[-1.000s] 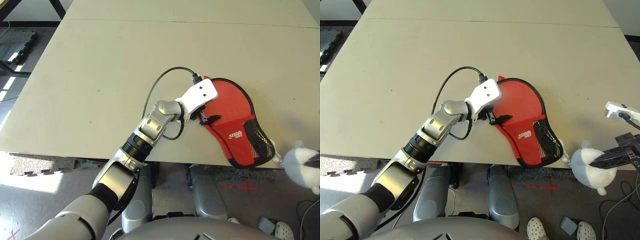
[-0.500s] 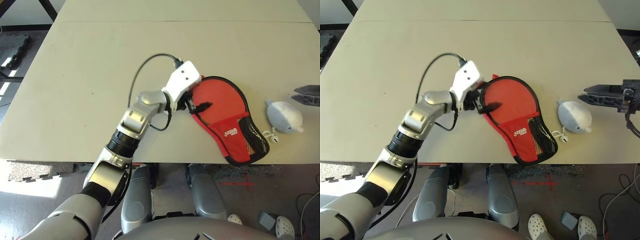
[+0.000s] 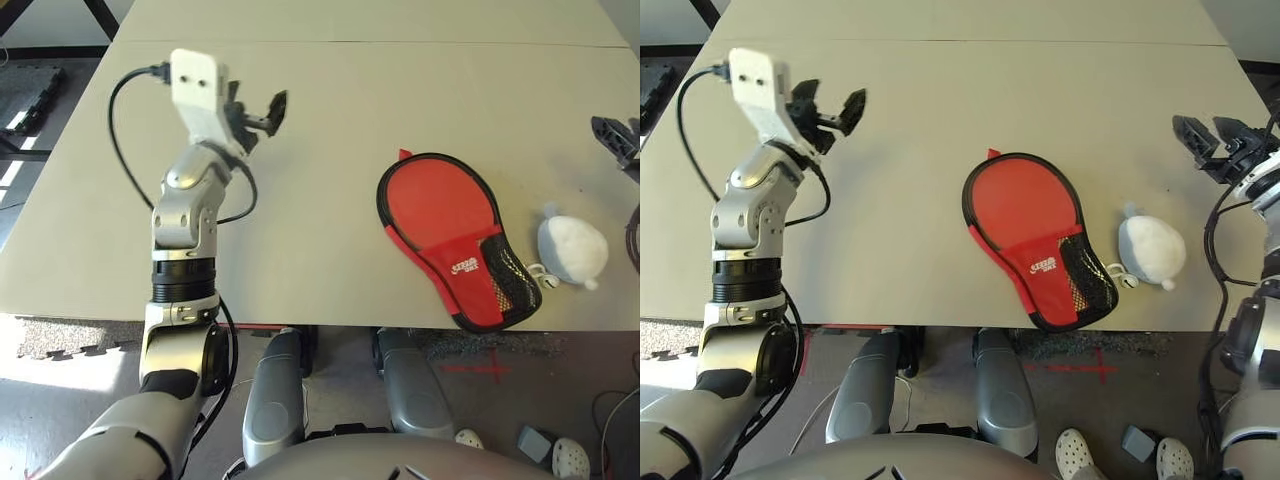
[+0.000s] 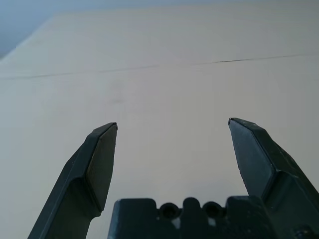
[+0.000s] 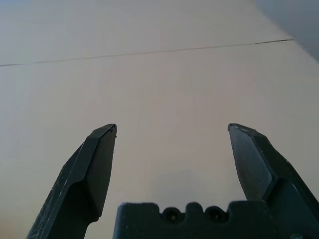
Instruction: Store the ping-pong paddle in its case and zip it.
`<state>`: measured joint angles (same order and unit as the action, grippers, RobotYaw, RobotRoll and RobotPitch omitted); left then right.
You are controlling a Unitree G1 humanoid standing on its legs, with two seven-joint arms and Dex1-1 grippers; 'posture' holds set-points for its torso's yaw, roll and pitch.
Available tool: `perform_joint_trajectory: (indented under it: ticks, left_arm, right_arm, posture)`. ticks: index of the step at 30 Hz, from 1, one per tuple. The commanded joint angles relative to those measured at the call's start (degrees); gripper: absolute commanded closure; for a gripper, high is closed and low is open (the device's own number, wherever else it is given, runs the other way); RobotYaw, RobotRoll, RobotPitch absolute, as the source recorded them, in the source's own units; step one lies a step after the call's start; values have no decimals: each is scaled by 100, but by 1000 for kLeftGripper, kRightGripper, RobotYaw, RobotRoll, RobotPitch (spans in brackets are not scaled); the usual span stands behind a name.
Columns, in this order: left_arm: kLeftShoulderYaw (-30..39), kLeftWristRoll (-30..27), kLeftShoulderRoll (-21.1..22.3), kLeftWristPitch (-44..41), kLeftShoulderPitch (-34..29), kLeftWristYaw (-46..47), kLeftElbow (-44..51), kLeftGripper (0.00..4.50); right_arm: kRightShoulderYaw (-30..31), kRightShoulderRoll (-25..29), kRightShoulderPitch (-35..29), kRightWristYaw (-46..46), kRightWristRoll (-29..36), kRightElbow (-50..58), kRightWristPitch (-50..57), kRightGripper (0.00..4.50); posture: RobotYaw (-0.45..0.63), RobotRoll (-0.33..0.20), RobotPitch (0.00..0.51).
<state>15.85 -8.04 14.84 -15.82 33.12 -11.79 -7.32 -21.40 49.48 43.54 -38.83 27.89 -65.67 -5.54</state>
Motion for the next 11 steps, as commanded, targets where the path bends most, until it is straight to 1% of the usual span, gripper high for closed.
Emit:
perform_joint_trajectory:
  ticks: [1, 7, 11]
  left_arm:
    - [236, 82, 86, 588, -214, 346, -153, 0]
    - [373, 89, 214, 1237, -336, 594, -513, 0]
    - [381, 74, 270, 1446, -318, 668, -759, 0]
  right_arm:
    - [-232, -102, -146, 493, -198, -151, -540, 53]
    - [-385, -209, -231, 987, -407, -186, -1024, 53]
    - [-450, -272, -238, 1092, -482, -197, -1132, 53]
  posture:
    - [7, 0, 279]
    - [16, 0, 282]
    - [12, 0, 277]
